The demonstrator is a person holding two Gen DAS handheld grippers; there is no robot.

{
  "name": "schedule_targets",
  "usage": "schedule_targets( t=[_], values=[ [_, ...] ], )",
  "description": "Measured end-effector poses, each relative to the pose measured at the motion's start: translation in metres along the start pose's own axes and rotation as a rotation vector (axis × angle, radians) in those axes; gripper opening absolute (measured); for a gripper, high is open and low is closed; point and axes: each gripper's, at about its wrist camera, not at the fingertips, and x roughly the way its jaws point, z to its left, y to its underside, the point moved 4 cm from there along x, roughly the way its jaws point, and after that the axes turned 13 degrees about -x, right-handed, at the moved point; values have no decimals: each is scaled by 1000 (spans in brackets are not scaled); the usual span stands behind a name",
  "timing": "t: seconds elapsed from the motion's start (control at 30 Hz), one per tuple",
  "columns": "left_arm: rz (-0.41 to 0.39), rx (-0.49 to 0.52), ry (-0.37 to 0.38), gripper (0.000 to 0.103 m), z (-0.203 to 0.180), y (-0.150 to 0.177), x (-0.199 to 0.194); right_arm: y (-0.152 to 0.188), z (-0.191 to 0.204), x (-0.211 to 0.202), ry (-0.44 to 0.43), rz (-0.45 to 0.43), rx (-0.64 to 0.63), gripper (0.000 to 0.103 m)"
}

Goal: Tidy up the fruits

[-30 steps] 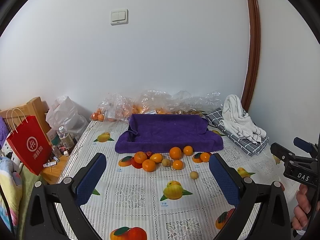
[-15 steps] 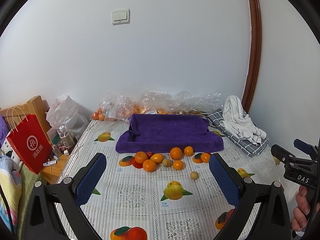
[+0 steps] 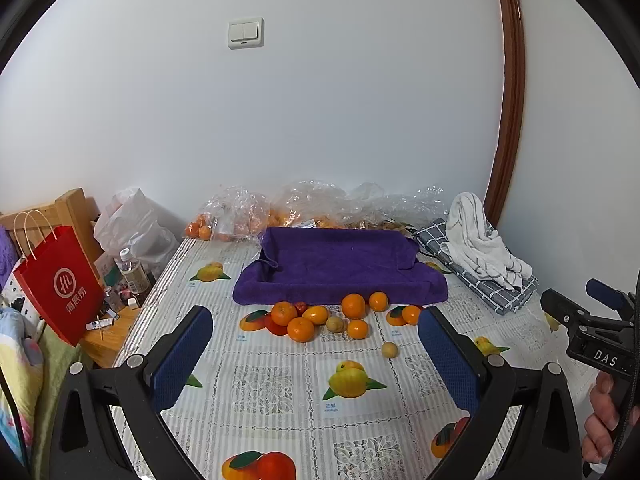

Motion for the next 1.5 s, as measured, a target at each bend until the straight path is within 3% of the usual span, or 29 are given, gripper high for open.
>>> schedule_targets(
  t=[1.5],
  values=[
    [16, -31, 9, 103, 6, 2, 11, -1, 9, 13, -4, 3, 6, 103]
  ],
)
